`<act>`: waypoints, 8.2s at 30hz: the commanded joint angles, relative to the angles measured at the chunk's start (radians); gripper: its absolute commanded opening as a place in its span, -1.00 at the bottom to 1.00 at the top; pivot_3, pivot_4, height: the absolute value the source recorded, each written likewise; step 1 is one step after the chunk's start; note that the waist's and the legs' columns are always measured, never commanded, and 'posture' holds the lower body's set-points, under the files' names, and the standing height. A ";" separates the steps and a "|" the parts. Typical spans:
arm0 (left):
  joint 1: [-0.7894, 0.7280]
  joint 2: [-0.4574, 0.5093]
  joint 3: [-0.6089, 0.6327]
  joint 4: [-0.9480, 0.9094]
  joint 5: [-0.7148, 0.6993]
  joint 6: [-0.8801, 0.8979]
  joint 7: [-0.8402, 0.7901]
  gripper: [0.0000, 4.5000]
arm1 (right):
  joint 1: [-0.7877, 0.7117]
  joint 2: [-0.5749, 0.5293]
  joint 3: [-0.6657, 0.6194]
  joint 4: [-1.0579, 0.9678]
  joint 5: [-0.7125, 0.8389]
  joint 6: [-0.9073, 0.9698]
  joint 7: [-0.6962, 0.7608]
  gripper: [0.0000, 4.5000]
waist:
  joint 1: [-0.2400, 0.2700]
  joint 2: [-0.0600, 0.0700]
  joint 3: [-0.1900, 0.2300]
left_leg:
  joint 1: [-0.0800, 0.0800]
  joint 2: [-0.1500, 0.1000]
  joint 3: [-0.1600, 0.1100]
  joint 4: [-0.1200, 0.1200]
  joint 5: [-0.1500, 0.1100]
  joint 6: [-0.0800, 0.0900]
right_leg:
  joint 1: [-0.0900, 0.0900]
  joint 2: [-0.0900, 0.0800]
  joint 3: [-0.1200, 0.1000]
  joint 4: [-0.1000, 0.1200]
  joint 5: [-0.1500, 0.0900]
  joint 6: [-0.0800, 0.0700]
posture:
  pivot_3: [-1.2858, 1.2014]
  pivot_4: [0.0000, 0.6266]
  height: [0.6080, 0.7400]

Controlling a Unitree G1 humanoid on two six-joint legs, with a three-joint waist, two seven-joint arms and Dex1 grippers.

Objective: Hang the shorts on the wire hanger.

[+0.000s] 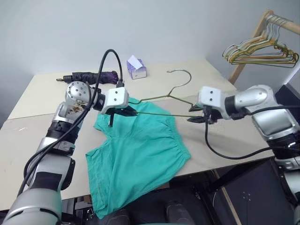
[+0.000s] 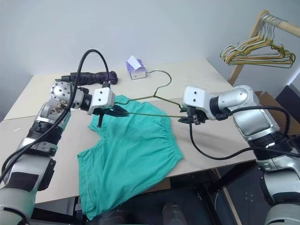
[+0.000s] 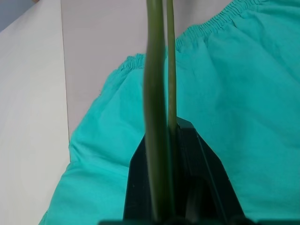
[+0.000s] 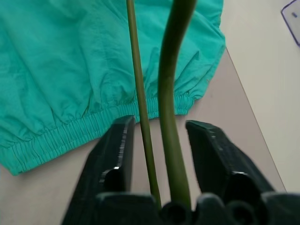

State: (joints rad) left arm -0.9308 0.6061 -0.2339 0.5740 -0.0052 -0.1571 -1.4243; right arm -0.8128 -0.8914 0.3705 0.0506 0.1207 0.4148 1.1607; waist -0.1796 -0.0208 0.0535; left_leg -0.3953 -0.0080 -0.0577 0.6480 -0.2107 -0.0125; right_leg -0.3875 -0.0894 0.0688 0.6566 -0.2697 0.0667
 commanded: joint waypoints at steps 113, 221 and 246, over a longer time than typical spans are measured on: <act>0.361 0.070 0.234 -0.469 -0.421 0.356 0.145 0.98 | 0.307 0.053 -0.312 0.146 0.222 0.463 -0.016 -1.00 | 0.155 0.001 -0.005 | 0.010 0.000 0.003 -0.001 -0.002 0.001 | 0.014 0.001 -0.001 -0.009 0.000 0.001 | -0.03 -1.00 1.00; -0.041 0.132 -0.051 0.253 -0.249 -0.119 -0.190 -1.00 | 0.582 0.506 -0.593 -0.404 0.522 0.699 -0.692 -0.99 | -0.002 0.000 -0.006 | -0.004 -0.003 -0.011 0.005 -0.002 0.002 | 0.000 -0.002 0.000 0.000 0.001 0.006 | -0.09 -0.92 1.00; 0.027 0.287 -0.105 0.324 -0.165 -0.205 -0.190 -1.00 | 0.500 0.037 -0.526 -0.210 0.472 0.447 -0.394 -0.99 | 0.001 0.000 -0.006 | -0.004 -0.004 -0.011 0.005 -0.002 0.002 | 0.000 -0.003 0.000 -0.001 0.001 0.007 | -0.08 -1.00 1.00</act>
State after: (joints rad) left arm -0.9070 0.7705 -0.3700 0.8078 -0.2329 -0.3694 -1.5954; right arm -0.3275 -0.7498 -0.0580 -0.2099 0.6844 0.9131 0.7479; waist -0.1784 -0.0206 0.0477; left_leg -0.3997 -0.0119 -0.0685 0.6527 -0.2129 -0.0107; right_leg -0.3876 -0.0922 0.0683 0.6553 -0.2689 0.0734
